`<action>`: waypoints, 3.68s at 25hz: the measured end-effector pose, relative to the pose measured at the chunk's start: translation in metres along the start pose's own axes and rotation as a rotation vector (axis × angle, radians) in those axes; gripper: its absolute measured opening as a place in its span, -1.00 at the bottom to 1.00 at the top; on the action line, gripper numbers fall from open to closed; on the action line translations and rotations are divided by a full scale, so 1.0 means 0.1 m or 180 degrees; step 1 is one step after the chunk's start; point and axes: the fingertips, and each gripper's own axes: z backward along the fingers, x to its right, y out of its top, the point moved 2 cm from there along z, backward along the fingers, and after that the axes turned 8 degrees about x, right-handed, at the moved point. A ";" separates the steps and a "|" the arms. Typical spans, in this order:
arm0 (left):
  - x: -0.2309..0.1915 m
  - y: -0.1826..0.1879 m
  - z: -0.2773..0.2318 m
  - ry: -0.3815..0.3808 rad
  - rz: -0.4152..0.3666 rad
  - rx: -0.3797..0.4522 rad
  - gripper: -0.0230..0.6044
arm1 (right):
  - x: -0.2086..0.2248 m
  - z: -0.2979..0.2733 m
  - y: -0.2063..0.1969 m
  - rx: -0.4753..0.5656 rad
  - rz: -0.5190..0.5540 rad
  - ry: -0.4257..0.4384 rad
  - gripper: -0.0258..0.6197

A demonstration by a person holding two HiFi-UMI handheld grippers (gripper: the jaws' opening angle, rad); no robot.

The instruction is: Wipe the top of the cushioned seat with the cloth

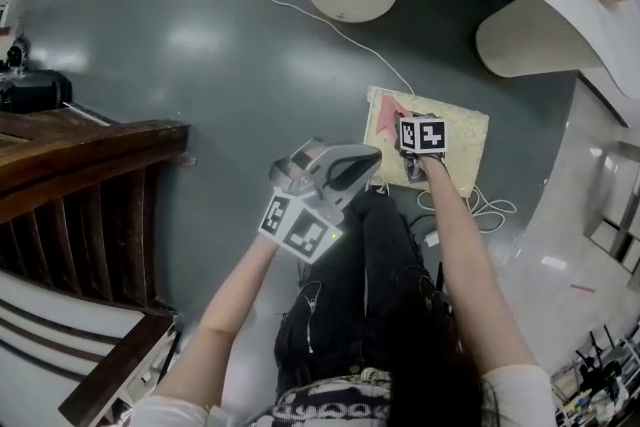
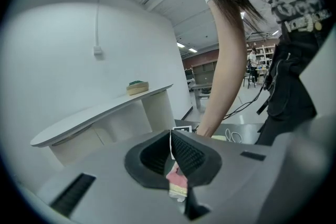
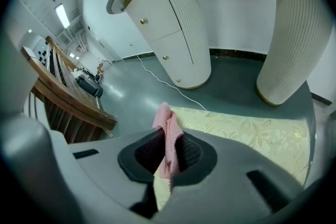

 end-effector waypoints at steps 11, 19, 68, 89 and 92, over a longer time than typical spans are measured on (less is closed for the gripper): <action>0.09 -0.06 -0.19 -0.0145 0.0106 0.0038 -0.90 | 1.35 0.60 -0.33 0.0019 -0.0369 -0.0779 -0.88; 0.19 0.03 -0.29 -0.0304 0.0059 0.0048 -0.90 | 2.27 1.33 -0.58 -0.0006 -0.0567 -0.1394 -0.88; 0.90 0.37 -0.26 -0.0566 0.0090 -0.0015 -0.90 | 1.96 1.68 -1.41 -0.0043 -0.0529 -0.1132 -0.88; 0.93 0.34 0.04 -0.0454 0.0093 -0.0135 -0.90 | 0.30 1.45 -1.26 0.0374 -0.0072 -0.0033 -0.88; 0.95 0.29 0.21 -0.0423 0.0101 -0.0171 -0.90 | -0.13 1.22 -1.29 0.0356 -0.0035 0.0151 -0.88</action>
